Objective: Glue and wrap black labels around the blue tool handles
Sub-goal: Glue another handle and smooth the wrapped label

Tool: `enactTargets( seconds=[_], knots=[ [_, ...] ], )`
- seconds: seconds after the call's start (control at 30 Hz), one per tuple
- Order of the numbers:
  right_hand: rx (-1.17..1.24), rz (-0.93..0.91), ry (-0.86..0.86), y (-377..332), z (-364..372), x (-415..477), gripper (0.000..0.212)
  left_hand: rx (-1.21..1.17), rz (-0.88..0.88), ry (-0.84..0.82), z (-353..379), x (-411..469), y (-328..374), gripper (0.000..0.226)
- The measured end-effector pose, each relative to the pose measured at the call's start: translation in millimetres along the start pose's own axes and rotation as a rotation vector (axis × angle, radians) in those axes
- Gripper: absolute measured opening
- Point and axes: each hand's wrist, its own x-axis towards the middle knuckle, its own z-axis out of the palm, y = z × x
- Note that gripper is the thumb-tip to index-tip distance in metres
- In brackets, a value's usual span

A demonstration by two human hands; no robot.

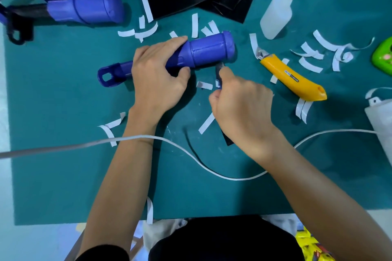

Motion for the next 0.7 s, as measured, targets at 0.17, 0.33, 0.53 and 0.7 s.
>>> enactTargets(
  seconds=[0.17, 0.33, 0.53, 0.7],
  knots=[
    [0.281, 0.193, 0.036, 18.7, -14.9, 2.3, 0.015, 0.023, 0.038, 0.026, -0.9, -0.8, 5.8, 0.061],
    [1.237, 0.491, 0.02, 23.9, -20.3, 16.3, 0.016, 0.034, 0.115, 0.089, -0.9, -0.7, 4.9, 0.06],
    [1.515, 0.492, -0.185, 24.0, -1.8, 21.5, 0.014, -0.014, 0.193, 0.085, -2.2, -5.0, -0.5, 0.009],
    [1.258, 0.394, -0.181, 24.9, 11.4, 15.5, 0.02, -0.05, 0.166, 0.108, -3.0, -8.8, -0.8, 0.005]
  ],
)
